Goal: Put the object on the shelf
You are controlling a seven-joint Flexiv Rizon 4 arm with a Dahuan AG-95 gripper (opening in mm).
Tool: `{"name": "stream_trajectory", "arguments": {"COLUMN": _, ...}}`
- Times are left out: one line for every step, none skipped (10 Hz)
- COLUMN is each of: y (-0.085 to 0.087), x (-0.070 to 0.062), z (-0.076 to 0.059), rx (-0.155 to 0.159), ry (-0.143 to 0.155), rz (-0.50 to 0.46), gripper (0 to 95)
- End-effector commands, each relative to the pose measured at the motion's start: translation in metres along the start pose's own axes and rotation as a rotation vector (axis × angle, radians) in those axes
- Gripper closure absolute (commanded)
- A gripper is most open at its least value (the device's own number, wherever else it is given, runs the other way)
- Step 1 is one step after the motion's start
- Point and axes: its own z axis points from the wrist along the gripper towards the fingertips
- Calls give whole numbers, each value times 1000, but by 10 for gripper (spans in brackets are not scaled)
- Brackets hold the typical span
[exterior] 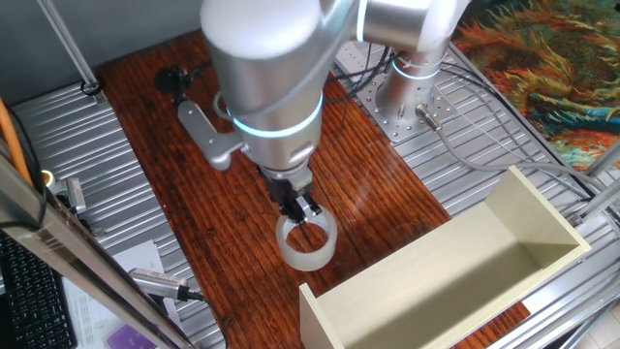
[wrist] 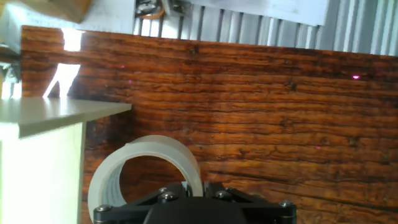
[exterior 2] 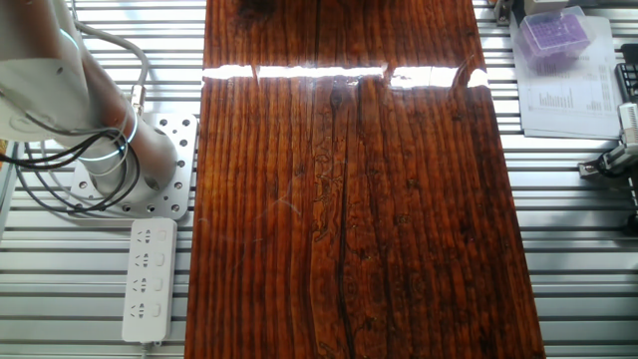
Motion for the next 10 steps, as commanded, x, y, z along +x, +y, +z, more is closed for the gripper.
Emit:
{"name": "stream_trajectory", "arguments": {"y": -3, "x": 3, "z": 2, "rx": -46, "ry": -23, "rz": -96, "gripper": 950}}
{"name": "stream_trajectory", "arguments": {"y": -3, "x": 3, "z": 2, "rx": -52, "ry": -26, "rz": -105, "gripper": 950}}
{"name": "stream_trajectory", "arguments": {"y": 1, "x": 6, "z": -1, "rx": -54, "ry": -11, "rz": -111, "gripper": 950}}
{"name": "stream_trajectory", "arguments": {"y": 8, "x": 10, "z": -6, "rx": -57, "ry": 9, "rz": -96, "gripper": 950}}
{"name": "stream_trajectory", "arguments": {"y": 14, "x": 14, "z": -11, "rx": -60, "ry": 19, "rz": -85, "gripper": 950}}
{"name": "stream_trajectory", "arguments": {"y": 18, "x": 16, "z": -13, "rx": -61, "ry": 18, "rz": -79, "gripper": 950}}
{"name": "stream_trajectory", "arguments": {"y": 23, "x": 20, "z": -14, "rx": -62, "ry": 17, "rz": -70, "gripper": 950}}
{"name": "stream_trajectory", "arguments": {"y": 26, "x": 23, "z": -15, "rx": -62, "ry": 17, "rz": -66, "gripper": 950}}
{"name": "stream_trajectory", "arguments": {"y": 34, "x": 29, "z": -15, "rx": -62, "ry": 17, "rz": -56, "gripper": 950}}
{"name": "stream_trajectory", "arguments": {"y": 40, "x": 34, "z": -15, "rx": -60, "ry": 16, "rz": -45, "gripper": 950}}
